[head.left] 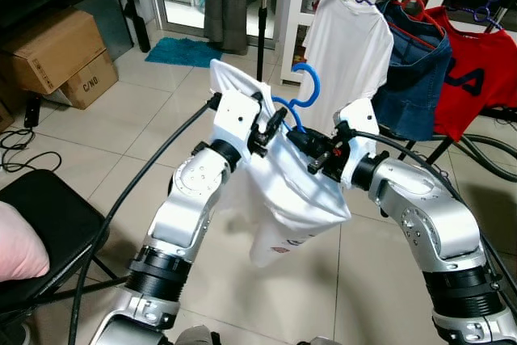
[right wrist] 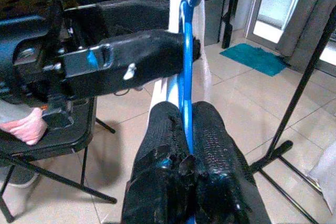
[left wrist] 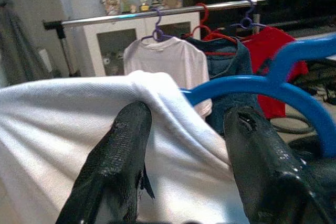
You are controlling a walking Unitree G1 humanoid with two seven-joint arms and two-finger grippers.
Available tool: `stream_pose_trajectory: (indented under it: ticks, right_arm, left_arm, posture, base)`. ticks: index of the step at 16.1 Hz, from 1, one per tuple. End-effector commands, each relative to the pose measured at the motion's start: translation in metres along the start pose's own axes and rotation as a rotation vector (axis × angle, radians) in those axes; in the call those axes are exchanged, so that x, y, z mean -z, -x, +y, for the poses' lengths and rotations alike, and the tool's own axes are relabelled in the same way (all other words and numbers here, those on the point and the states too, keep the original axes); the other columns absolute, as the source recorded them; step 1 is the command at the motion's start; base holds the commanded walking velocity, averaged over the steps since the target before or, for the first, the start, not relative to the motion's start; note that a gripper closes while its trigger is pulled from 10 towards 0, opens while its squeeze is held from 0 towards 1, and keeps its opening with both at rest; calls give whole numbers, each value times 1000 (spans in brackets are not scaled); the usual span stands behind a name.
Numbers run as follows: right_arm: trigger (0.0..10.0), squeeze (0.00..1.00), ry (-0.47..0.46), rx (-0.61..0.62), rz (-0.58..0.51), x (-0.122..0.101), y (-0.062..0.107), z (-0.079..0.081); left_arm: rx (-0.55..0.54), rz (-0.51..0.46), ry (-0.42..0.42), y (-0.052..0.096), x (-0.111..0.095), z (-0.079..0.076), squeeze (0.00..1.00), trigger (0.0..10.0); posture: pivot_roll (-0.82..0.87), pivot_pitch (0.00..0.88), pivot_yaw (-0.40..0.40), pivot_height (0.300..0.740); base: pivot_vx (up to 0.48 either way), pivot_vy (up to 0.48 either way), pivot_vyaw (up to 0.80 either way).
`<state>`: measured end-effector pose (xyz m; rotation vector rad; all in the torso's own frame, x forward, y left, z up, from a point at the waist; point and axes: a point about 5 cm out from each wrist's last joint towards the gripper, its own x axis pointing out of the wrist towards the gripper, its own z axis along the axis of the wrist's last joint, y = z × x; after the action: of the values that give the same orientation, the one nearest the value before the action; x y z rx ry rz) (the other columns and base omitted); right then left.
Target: Hang hanger
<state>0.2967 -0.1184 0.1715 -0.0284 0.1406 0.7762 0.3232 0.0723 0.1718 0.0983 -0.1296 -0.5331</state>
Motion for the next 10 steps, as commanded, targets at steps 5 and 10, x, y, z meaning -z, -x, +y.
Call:
stream_pose_trajectory:
  ticks: [5, 10]
  right_arm:
    - [10000, 0, 55, -55, -25, -5, -1, 1]
    - [10000, 0, 49, -42, -26, -4, 0, -2]
  left_arm:
    - [-17, 4, 76, -15, -6, 4, 0, 1373]
    - [7, 7, 25, -11, -4, -8, 0, 0]
  posture:
    - [-30, 0, -46, 740]
    - [-29, 0, -44, 740]
  base:
    - [0, 0, 0]
    - [0, 0, 0]
